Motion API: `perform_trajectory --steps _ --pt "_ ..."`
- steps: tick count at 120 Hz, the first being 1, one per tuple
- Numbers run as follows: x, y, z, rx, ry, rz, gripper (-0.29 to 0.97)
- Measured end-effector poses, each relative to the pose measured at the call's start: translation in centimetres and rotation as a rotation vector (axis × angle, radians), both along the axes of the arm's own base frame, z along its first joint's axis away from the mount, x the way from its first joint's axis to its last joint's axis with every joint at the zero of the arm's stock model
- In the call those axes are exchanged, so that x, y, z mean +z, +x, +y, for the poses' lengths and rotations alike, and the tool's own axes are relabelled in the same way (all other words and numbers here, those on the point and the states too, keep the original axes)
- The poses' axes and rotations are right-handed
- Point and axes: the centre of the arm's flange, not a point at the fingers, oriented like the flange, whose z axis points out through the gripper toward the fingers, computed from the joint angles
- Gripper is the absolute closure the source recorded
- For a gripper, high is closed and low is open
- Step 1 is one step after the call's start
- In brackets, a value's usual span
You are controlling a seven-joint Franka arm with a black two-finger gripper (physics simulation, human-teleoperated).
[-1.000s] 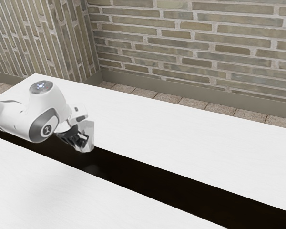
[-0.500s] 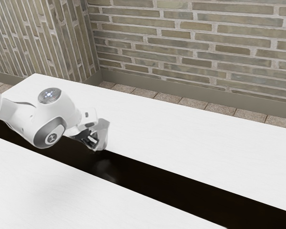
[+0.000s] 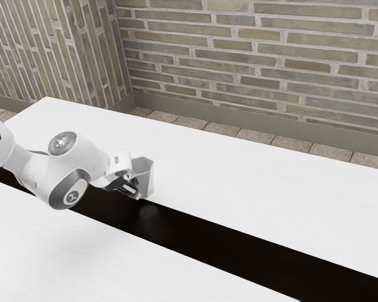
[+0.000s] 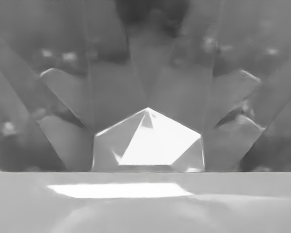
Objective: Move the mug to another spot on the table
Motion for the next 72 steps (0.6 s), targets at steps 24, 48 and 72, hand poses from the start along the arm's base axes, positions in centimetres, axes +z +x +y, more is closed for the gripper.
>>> perform_trajectory --steps 24,48,72 --pt "-1.1 0.0 -0.5 -0.014 -0.019 -0.009 0.79" --pt "-2.5 -1.4 -0.9 -0.005 -0.044 0.002 0.79" --pt "-2.8 -2.1 -1.3 -0.001 -0.056 -0.004 0.79"
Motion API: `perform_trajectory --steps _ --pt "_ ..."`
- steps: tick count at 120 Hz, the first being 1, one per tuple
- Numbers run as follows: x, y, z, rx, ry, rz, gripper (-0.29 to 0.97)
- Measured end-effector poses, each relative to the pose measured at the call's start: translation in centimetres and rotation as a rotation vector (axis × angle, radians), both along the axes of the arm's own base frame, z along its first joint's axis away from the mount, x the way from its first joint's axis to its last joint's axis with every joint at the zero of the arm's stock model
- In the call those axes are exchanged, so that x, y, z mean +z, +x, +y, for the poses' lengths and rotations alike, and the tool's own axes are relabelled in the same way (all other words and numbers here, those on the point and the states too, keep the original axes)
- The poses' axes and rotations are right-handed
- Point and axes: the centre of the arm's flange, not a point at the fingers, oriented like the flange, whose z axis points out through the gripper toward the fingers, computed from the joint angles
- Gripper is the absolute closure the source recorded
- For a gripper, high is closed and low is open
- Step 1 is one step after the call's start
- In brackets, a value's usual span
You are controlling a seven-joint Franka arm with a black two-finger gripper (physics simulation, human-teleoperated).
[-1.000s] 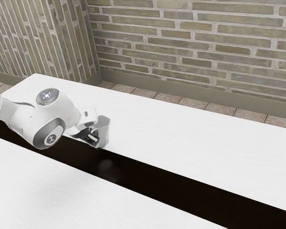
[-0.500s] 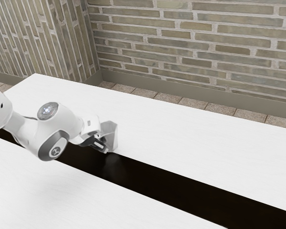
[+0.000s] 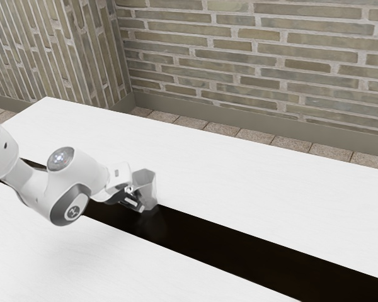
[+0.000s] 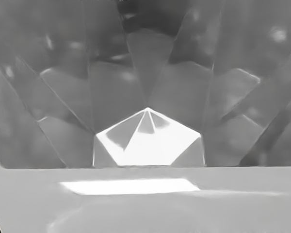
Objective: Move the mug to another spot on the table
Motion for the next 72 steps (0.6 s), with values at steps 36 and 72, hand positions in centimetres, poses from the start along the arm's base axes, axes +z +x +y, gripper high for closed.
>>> perform_trajectory --steps 36,72 --pt "-0.1 -1.6 0.2 0.042 -0.014 -0.004 0.79" --pt "-0.2 -1.5 0.1 0.049 -0.022 -0.008 0.79"
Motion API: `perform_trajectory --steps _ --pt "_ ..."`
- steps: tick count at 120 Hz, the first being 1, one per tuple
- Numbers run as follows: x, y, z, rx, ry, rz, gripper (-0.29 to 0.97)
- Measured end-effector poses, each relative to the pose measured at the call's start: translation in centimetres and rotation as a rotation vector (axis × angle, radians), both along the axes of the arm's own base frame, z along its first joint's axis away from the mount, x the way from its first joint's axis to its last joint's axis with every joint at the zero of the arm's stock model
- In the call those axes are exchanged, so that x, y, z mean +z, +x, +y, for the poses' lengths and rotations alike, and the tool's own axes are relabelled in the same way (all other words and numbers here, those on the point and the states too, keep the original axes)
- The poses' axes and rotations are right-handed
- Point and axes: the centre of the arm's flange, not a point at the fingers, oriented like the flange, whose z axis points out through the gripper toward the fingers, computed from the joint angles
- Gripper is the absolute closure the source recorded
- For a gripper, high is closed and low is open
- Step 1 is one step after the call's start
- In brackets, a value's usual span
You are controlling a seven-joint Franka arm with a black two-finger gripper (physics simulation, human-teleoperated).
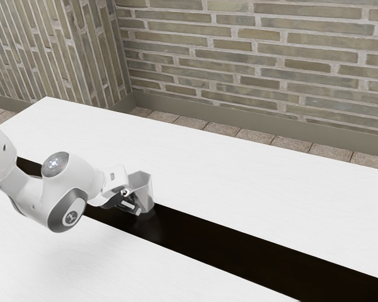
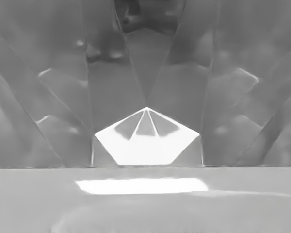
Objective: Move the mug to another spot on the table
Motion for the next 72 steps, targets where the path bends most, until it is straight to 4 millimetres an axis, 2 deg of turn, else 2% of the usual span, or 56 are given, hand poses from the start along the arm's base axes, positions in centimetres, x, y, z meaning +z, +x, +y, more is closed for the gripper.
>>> perform_trajectory --steps 7,29,40,60,72 --pt "0.0 0.0 -0.1 -0.002 -0.001 -0.001 0.77" --pt "-0.1 0.0 -0.5 -0.002 -0.004 0.010 0.39" --pt "-0.2 -0.1 -0.6 0.012 -0.012 0.019 0.25" --pt "-0.6 -0.9 -1.0 0.047 -0.033 0.041 0.12" --pt "0.9 -1.4 -1.4 0.067 -0.022 0.031 0.07"
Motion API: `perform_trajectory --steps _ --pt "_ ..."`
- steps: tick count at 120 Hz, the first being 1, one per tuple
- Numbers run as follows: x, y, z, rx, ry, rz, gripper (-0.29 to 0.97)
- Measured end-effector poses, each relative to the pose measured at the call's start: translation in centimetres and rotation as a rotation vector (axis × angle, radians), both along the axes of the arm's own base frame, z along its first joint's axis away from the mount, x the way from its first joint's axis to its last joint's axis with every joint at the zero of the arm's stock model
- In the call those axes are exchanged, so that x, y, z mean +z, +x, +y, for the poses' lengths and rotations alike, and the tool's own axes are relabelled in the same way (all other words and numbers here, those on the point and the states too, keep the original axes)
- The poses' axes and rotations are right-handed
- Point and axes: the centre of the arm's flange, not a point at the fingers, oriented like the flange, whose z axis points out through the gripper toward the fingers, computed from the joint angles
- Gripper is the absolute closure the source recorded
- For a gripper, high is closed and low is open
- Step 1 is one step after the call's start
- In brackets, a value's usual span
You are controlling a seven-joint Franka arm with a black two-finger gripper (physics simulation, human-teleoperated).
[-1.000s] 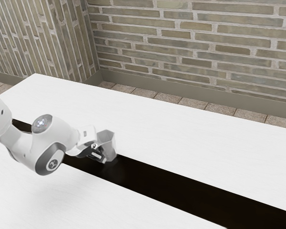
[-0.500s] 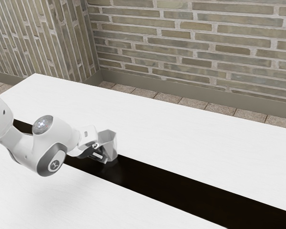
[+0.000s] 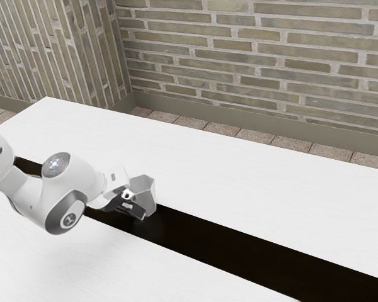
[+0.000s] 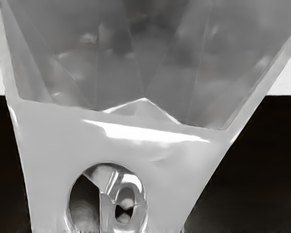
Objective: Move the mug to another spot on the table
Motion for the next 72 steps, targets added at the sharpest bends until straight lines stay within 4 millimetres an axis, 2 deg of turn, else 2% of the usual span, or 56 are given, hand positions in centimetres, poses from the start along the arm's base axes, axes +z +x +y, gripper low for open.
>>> perform_trajectory --steps 8,34,39,48,60,72 --pt "1.4 -0.4 -0.6 0.008 0.012 -0.009 0.05" --pt "8.5 -0.6 -3.7 0.038 0.109 -0.030 0.02" --pt "9.8 -0.3 -3.9 0.065 0.119 -0.021 0.02" --pt "12.7 0.9 -5.5 0.119 0.092 0.003 0.01" --pt "18.2 3.2 -6.1 0.187 0.036 0.042 0.01" --pt "25.3 4.8 -6.0 0.184 -0.018 0.092 0.00"
